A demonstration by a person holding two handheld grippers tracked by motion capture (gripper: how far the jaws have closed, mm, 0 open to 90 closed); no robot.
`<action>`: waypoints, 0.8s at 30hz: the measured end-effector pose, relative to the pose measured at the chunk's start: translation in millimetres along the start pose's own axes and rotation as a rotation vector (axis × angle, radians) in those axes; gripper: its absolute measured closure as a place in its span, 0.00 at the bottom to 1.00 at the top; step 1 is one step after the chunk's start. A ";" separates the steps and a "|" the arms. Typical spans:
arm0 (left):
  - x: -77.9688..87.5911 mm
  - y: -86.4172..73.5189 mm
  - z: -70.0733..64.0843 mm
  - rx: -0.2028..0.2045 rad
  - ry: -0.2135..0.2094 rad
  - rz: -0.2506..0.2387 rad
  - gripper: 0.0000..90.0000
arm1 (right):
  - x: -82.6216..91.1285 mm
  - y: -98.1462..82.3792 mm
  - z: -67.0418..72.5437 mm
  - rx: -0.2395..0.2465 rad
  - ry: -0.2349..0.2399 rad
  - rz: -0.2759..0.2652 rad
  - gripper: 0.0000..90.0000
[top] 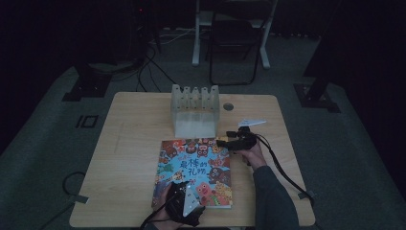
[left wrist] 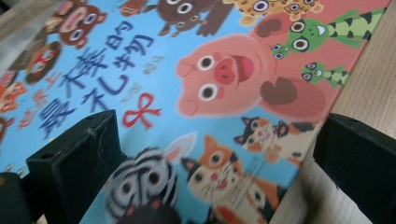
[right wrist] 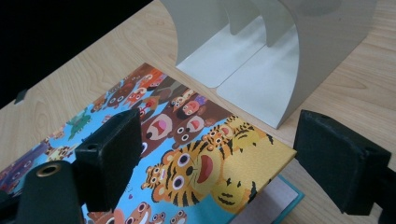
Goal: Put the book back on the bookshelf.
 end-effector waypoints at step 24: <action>8.0 5.7 2.3 -0.021 0.069 -0.041 0.07 | 2.1 -6.7 -4.6 -0.019 -0.079 0.031 0.23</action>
Point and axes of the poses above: each handheld gripper's, and its own axes: x roughly backward along the jaws, y roughly out of its top, z roughly to its left, the point moved 6 cm from there along -x, roughly forward along the jaws, and after that the axes turned 15 degrees about z, right-handed, at the moved point
